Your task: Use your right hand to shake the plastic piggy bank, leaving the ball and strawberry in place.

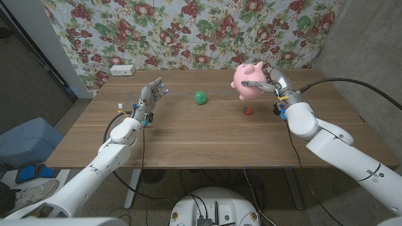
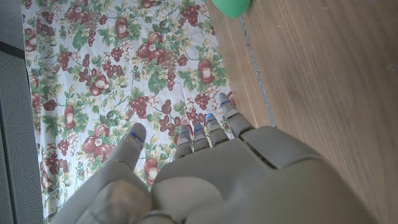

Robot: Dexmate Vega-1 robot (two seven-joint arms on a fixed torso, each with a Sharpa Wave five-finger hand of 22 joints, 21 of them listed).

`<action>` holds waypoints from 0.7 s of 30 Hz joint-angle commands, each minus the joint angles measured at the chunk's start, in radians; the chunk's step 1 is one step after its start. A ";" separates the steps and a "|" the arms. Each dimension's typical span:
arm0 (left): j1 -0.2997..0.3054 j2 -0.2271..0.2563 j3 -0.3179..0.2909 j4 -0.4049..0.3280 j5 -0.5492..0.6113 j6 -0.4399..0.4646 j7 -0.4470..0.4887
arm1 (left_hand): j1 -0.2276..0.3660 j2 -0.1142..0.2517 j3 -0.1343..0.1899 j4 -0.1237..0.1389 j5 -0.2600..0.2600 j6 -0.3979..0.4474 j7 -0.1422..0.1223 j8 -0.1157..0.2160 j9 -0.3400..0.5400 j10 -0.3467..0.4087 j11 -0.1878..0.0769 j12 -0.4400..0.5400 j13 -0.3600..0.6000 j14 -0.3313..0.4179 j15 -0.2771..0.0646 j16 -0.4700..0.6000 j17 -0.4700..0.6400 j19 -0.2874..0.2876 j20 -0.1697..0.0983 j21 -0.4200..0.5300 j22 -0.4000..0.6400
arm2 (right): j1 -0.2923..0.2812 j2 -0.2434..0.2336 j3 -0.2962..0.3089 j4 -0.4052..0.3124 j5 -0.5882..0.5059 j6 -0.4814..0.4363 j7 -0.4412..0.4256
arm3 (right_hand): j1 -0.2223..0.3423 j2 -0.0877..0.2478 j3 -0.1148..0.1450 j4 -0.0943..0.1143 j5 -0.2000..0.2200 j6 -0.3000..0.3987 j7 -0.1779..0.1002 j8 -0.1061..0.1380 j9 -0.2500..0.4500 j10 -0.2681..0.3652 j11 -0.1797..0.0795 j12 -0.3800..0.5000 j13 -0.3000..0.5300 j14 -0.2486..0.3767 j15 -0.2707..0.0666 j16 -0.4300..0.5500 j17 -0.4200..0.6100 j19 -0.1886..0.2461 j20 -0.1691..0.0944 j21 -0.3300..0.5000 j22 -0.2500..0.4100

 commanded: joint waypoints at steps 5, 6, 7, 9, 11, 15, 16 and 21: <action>-0.025 -0.007 0.001 0.039 -0.009 -0.011 -0.025 | -0.012 0.035 0.000 -0.003 0.004 0.001 -0.005 0.003 0.004 -0.003 -0.004 0.002 0.004 0.010 -0.003 -0.002 0.002 0.006 0.006 -0.003 0.002 | -0.032 0.157 -0.002 0.122 -0.127 0.193 -0.272 | 0.036 0.157 0.357 -0.006 0.241 0.596 -0.140 0.060 0.162 0.432 -0.347 0.157 0.251 0.311 -0.409 0.094 0.490 -0.106 -0.103 0.010 0.003; -0.026 -0.007 0.001 0.042 -0.010 -0.011 -0.026 | -0.011 0.035 0.000 -0.003 0.004 0.002 -0.005 0.003 0.004 -0.003 -0.005 0.002 0.004 0.010 -0.002 -0.002 0.002 0.006 0.006 -0.004 0.002 | -0.032 0.169 -0.002 0.132 -0.135 0.207 -0.289 | 0.036 0.157 0.356 -0.005 0.241 0.595 -0.141 0.060 0.163 0.434 -0.349 0.155 0.247 0.311 -0.409 0.094 0.490 -0.106 -0.103 0.011 0.003; -0.028 -0.008 0.001 0.044 -0.010 -0.011 -0.028 | -0.011 0.035 0.000 -0.003 0.004 0.002 -0.005 0.003 0.004 -0.004 -0.004 0.002 0.004 0.010 -0.003 -0.002 0.002 0.006 0.006 -0.004 0.002 | -0.032 0.181 -0.002 0.141 -0.143 0.219 -0.306 | 0.036 0.157 0.357 -0.005 0.241 0.595 -0.142 0.060 0.163 0.433 -0.348 0.156 0.247 0.311 -0.409 0.094 0.490 -0.106 -0.103 0.011 0.003; -0.031 -0.009 0.001 0.049 -0.012 -0.012 -0.030 | -0.012 0.035 0.000 -0.003 0.004 0.001 -0.005 0.003 0.004 -0.004 -0.003 0.002 0.004 0.010 -0.003 -0.002 0.002 0.006 0.006 -0.005 0.002 | -0.030 0.202 -0.002 0.159 -0.159 0.242 -0.336 | 0.036 0.157 0.357 -0.006 0.240 0.595 -0.140 0.060 0.161 0.432 -0.350 0.159 0.254 0.311 -0.410 0.094 0.490 -0.106 -0.103 0.012 0.003; -0.034 -0.008 0.001 0.053 -0.011 -0.012 -0.032 | -0.012 0.035 0.000 -0.003 0.004 0.001 -0.005 0.003 0.004 -0.004 -0.005 0.002 0.004 0.010 -0.003 -0.002 0.002 0.006 0.005 -0.005 0.002 | -0.028 0.226 -0.002 0.179 -0.175 0.266 -0.370 | 0.036 0.156 0.357 -0.006 0.240 0.593 -0.141 0.060 0.164 0.433 -0.351 0.157 0.249 0.311 -0.410 0.094 0.490 -0.107 -0.103 0.013 0.003; -0.039 -0.008 0.000 0.059 -0.014 -0.010 -0.037 | -0.012 0.035 0.000 -0.003 0.004 0.001 -0.005 0.003 0.004 -0.004 -0.005 0.002 0.004 0.010 -0.002 -0.002 0.002 0.007 0.006 -0.006 0.002 | -0.023 0.269 -0.001 0.216 -0.197 0.315 -0.427 | 0.035 0.156 0.358 -0.005 0.241 0.595 -0.142 0.060 0.161 0.430 -0.351 0.160 0.255 0.310 -0.409 0.093 0.489 -0.108 -0.104 0.014 0.003; -0.040 -0.008 0.000 0.061 -0.014 -0.010 -0.037 | -0.012 0.035 0.000 -0.003 0.004 0.001 -0.005 0.003 0.004 -0.004 -0.005 0.002 0.004 0.010 -0.003 -0.002 0.002 0.007 0.006 -0.007 0.002 | -0.021 0.281 -0.001 0.225 -0.200 0.328 -0.441 | 0.035 0.155 0.358 -0.005 0.240 0.596 -0.142 0.059 0.160 0.430 -0.350 0.159 0.254 0.310 -0.409 0.093 0.489 -0.108 -0.104 0.014 0.003; -0.041 -0.008 0.001 0.062 -0.016 -0.007 -0.037 | -0.012 0.036 0.000 -0.003 0.004 0.001 -0.005 0.003 0.004 -0.004 -0.004 0.002 0.004 0.010 -0.004 -0.002 0.002 0.007 0.006 -0.008 0.002 | -0.020 0.301 0.002 0.237 -0.214 0.344 -0.447 | 0.035 0.156 0.358 -0.006 0.241 0.595 -0.141 0.060 0.162 0.431 -0.350 0.159 0.253 0.311 -0.409 0.093 0.490 -0.109 -0.104 0.016 0.002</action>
